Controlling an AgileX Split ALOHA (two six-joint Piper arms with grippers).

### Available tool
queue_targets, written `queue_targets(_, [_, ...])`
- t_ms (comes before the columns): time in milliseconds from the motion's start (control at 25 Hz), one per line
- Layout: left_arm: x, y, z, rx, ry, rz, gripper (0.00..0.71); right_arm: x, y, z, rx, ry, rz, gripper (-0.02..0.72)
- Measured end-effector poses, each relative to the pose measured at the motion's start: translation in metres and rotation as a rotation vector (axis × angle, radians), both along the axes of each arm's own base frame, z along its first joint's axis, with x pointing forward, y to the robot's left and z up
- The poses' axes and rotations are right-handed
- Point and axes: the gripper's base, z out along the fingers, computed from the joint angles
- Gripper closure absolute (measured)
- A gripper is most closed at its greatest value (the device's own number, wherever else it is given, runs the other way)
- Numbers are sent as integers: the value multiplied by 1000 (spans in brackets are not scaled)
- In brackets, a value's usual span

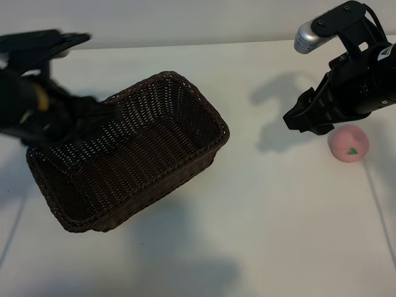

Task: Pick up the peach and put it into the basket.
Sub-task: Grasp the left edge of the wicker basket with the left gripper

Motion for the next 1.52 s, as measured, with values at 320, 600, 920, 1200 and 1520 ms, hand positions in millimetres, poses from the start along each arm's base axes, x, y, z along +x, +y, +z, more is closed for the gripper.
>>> queue_targets(320, [-37,27,-17,5,10,159,164,-1,0,-1,-1,15,7,108])
queue_targets(600, [-48,36,-46,-4,57,271,164,-2,0,-1,-1,17,8,108])
queue_targets(920, [-43,33,-57,-9,89,314,164,-2,0,-1,-1,18,8,108])
queue_targets(1200, [-46,36,-58,22,117,340,164,-2,0,-1,-1,18,8,108])
queue_targets(1520, [-47,42,-58,77,116,364,164,-2,0,-1,-1,26,12,108])
